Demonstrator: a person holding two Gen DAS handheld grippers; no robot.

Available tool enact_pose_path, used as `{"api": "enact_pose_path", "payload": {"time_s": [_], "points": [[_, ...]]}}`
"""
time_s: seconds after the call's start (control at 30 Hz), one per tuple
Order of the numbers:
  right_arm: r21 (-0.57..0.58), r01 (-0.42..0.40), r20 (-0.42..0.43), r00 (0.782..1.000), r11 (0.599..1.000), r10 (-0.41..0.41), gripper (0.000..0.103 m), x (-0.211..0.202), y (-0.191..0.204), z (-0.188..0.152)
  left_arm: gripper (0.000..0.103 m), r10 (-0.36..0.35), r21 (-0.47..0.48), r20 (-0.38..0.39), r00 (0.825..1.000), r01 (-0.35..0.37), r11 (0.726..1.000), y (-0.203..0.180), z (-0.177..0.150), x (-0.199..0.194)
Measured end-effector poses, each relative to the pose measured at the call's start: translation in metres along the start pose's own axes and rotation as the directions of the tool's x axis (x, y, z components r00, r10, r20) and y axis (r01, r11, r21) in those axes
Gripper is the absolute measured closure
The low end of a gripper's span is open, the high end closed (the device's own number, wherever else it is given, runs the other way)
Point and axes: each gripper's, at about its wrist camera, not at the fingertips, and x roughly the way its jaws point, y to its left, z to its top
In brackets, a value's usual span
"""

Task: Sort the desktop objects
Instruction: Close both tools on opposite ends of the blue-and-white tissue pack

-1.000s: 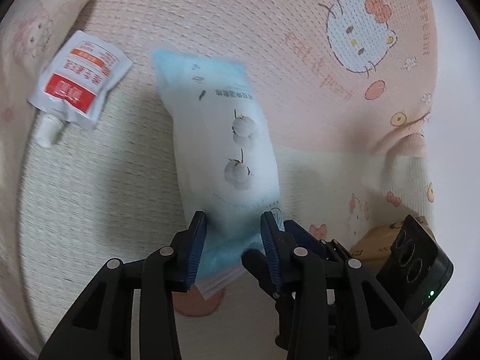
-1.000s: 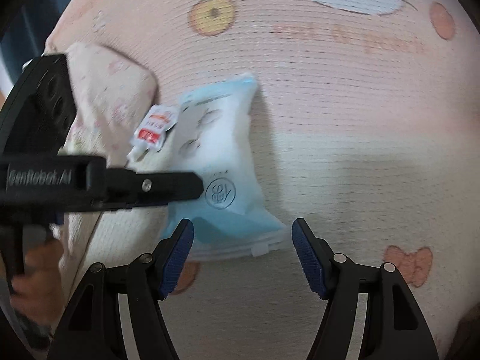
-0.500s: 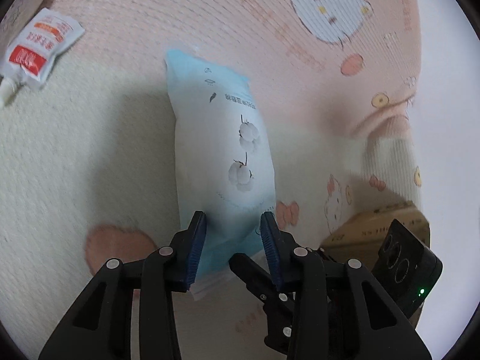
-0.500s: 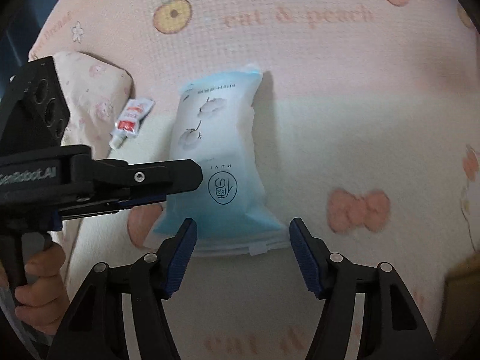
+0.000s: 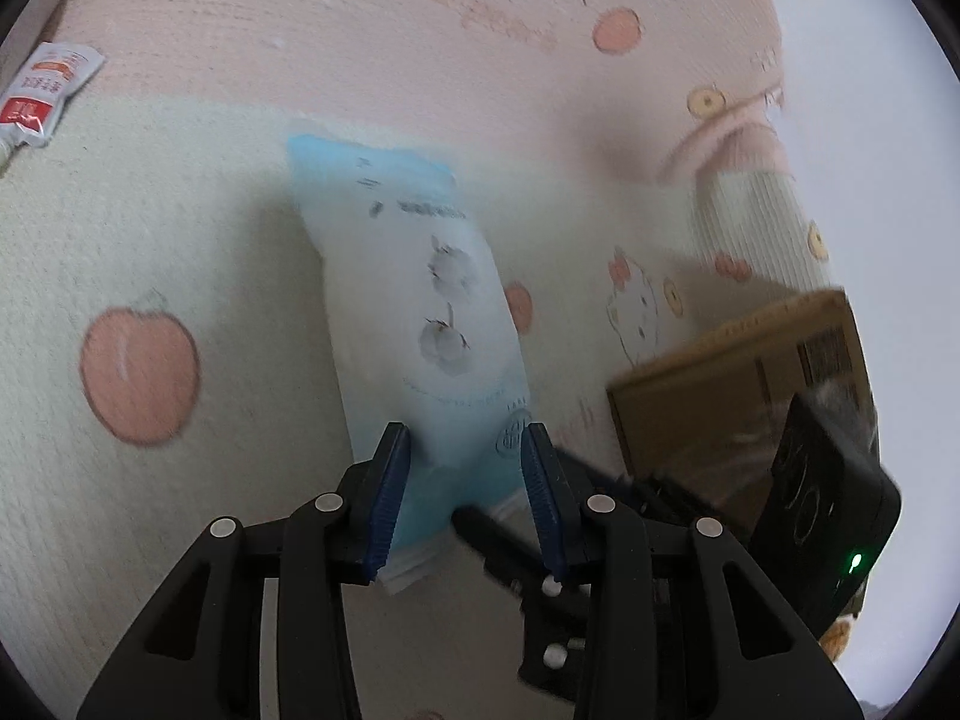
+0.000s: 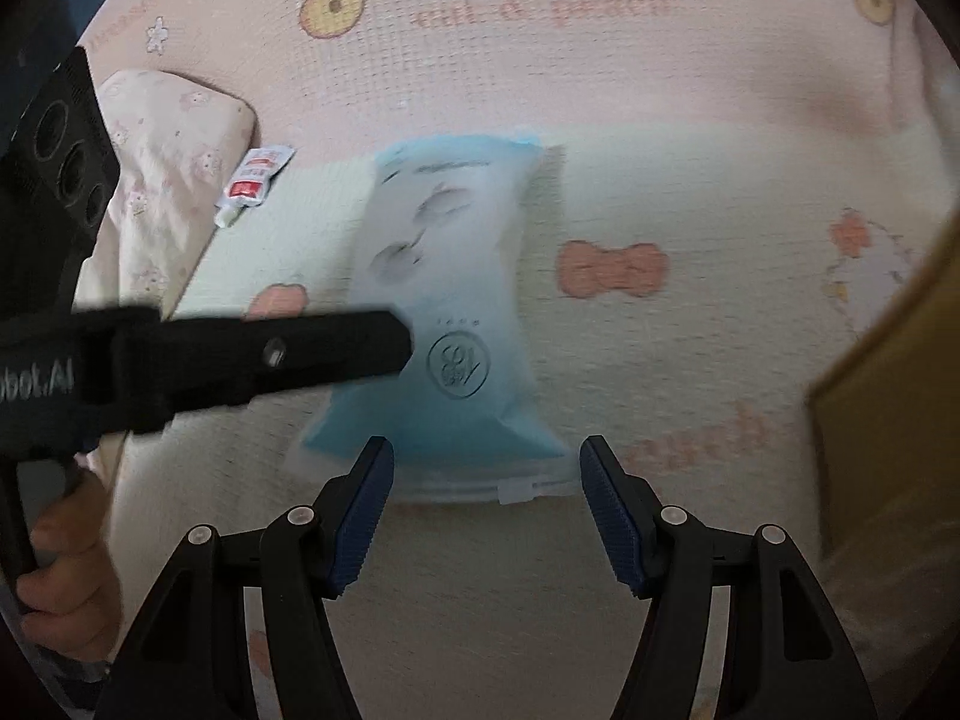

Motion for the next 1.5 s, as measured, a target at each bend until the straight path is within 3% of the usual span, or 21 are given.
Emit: {"api": "enact_pose_path", "payload": {"time_s": [0.1,0.2,0.3,0.43,0.47,0.5,0.53,0.6,0.67,0.7,0.8,0.97,1.07,1.23,1.37,1.5], "points": [[0.018,0.026,-0.002,1.000,0.999,-0.026,0.040,-0.008,-0.008,-0.002,0.058,0.041,0.086,0.010,0.999,-0.041,0.995,-0.015,-0.001,-0.006],[0.055,0.075,-0.037,0.997,0.996,-0.073,0.040,-0.012,-0.016,-0.004,0.048,0.093,0.181,0.066,0.993,-0.104,0.978,-0.024,0.006,-0.021],[0.110,0.041,-0.044,0.998,0.993,-0.036,0.040,-0.017,-0.022,-0.005,0.044,0.136,0.264,0.132,0.982,-0.167,0.950,-0.027,0.027,-0.029],[0.146,0.037,-0.037,0.999,0.989,-0.032,0.040,-0.020,-0.029,-0.005,0.044,0.177,0.335,0.133,0.975,-0.212,0.918,-0.024,0.063,-0.020],[0.141,0.050,-0.042,0.998,0.989,-0.044,0.049,-0.017,-0.027,-0.003,0.044,0.181,0.338,0.125,0.975,-0.214,0.917,-0.022,0.070,-0.018],[0.134,0.073,-0.052,0.996,0.988,-0.067,0.072,-0.014,-0.024,-0.002,0.044,0.180,0.336,0.114,0.977,-0.208,0.919,-0.019,0.079,-0.015],[0.121,0.090,-0.066,0.994,0.989,-0.083,0.080,-0.011,-0.022,-0.001,0.044,0.173,0.328,0.103,0.980,-0.198,0.924,-0.017,0.087,-0.012],[0.086,0.157,-0.108,0.983,0.984,-0.147,0.085,-0.006,-0.020,0.000,0.050,0.164,0.295,0.089,0.983,-0.183,0.938,-0.010,0.102,-0.007],[0.068,0.209,-0.129,0.972,0.976,-0.199,0.086,-0.007,-0.022,-0.004,0.076,0.189,0.262,0.076,0.979,-0.202,0.944,-0.003,0.115,-0.001],[0.058,0.228,-0.151,0.964,0.972,-0.217,0.086,-0.004,-0.022,-0.003,0.078,0.204,0.255,0.070,0.976,-0.216,0.943,-0.001,0.121,0.003],[0.063,0.230,-0.212,0.954,0.971,-0.213,0.086,0.002,-0.022,-0.003,0.079,0.232,0.264,0.064,0.971,-0.241,0.934,0.000,0.136,0.015],[0.023,0.168,-0.249,0.956,0.985,-0.157,0.086,0.013,-0.008,-0.003,0.079,0.331,0.271,-0.002,0.944,-0.318,0.909,0.005,0.147,0.037],[0.009,0.143,-0.232,0.963,0.990,-0.137,0.085,0.014,-0.003,-0.002,0.079,0.311,0.269,-0.051,0.949,-0.287,0.920,0.009,0.142,0.042],[0.058,0.109,-0.228,0.969,0.992,-0.093,0.086,0.017,-0.010,0.003,0.079,0.334,0.306,-0.077,0.940,-0.297,0.905,0.010,0.120,0.037],[0.082,0.088,-0.229,0.971,0.993,-0.067,0.086,0.019,-0.016,0.009,0.079,0.285,0.211,-0.111,0.952,-0.258,0.943,0.019,0.108,0.023],[-0.019,0.119,-0.225,0.967,0.993,-0.120,0.086,0.024,-0.007,0.015,0.079,0.264,0.128,-0.104,0.959,-0.250,0.960,0.035,0.085,-0.001]]}}
